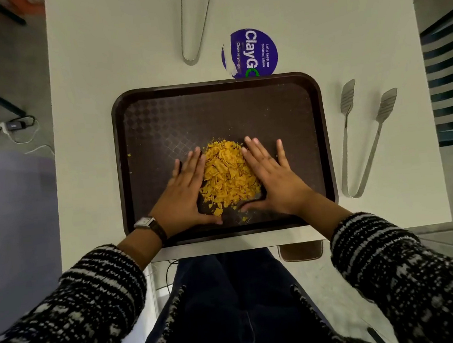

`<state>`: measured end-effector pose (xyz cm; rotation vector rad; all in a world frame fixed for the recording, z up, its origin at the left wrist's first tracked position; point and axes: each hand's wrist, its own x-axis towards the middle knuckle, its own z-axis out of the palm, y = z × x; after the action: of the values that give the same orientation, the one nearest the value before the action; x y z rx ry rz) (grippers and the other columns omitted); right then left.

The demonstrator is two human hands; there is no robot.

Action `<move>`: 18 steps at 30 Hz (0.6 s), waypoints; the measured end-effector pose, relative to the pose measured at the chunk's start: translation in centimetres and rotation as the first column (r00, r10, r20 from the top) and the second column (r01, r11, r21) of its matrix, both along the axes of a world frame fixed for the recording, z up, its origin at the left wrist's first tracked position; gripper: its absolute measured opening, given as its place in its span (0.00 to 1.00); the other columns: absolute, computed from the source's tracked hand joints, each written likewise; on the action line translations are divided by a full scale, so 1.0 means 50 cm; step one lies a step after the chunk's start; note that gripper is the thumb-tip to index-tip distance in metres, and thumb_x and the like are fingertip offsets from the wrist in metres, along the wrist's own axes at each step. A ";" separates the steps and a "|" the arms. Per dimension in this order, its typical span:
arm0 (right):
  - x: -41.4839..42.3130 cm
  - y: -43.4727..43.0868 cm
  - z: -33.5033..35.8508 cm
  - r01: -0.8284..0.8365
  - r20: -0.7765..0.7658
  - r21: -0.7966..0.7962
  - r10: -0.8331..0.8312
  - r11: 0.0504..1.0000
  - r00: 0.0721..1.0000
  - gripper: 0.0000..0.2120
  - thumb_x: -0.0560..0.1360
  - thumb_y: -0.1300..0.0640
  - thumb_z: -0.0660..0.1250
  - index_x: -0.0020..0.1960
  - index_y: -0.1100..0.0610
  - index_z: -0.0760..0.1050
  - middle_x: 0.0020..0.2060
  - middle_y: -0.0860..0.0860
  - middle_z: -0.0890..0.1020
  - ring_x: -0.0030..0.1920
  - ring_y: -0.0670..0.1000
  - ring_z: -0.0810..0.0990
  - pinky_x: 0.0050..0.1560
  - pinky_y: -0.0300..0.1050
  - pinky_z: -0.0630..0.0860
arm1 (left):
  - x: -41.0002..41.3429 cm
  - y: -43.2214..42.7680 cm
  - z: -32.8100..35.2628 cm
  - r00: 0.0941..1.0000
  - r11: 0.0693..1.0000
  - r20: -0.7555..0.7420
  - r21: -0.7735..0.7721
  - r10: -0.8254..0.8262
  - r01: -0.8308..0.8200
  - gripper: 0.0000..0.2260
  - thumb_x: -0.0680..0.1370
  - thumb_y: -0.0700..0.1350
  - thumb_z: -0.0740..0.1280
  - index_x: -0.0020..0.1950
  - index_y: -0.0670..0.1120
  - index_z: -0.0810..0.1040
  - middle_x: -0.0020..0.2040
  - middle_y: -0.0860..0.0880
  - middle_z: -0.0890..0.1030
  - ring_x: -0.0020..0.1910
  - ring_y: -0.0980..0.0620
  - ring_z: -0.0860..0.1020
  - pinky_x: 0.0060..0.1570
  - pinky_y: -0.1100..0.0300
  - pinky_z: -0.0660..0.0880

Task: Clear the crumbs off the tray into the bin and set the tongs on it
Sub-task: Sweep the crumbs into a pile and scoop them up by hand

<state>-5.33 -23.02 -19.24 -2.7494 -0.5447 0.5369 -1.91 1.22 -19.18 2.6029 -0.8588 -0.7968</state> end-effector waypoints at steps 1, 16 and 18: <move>-0.013 -0.006 0.004 -0.008 -0.006 -0.001 0.008 1.000 1.000 0.56 0.65 0.27 0.62 0.76 0.58 0.39 0.76 0.55 0.41 0.76 0.53 0.37 0.71 0.62 0.30 | 0.001 -0.013 0.000 1.000 1.000 0.012 -0.005 0.025 -0.025 0.60 0.59 0.75 0.62 0.73 0.44 0.31 0.74 0.47 0.31 0.74 0.52 0.31 0.68 0.61 0.23; -0.010 0.055 0.000 0.197 0.061 0.008 -0.197 0.980 0.978 0.55 0.65 0.27 0.60 0.76 0.59 0.42 0.76 0.54 0.42 0.76 0.51 0.37 0.70 0.59 0.26 | -0.014 0.014 0.005 0.993 0.993 -0.049 -0.056 0.104 -0.107 0.61 0.58 0.70 0.68 0.73 0.47 0.32 0.74 0.52 0.30 0.74 0.54 0.31 0.69 0.58 0.29; -0.017 0.040 0.007 0.141 0.053 0.041 -0.143 0.989 0.988 0.55 0.65 0.27 0.61 0.77 0.58 0.41 0.76 0.53 0.40 0.76 0.51 0.36 0.70 0.58 0.26 | -0.022 0.028 -0.001 0.994 0.994 -0.034 -0.028 0.106 -0.107 0.60 0.58 0.73 0.64 0.73 0.47 0.32 0.73 0.51 0.30 0.73 0.56 0.29 0.68 0.59 0.27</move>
<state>-6.19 -21.01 -18.89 -2.7485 -0.3636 0.4131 -3.03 2.64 -19.23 2.5774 -0.7105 -0.7886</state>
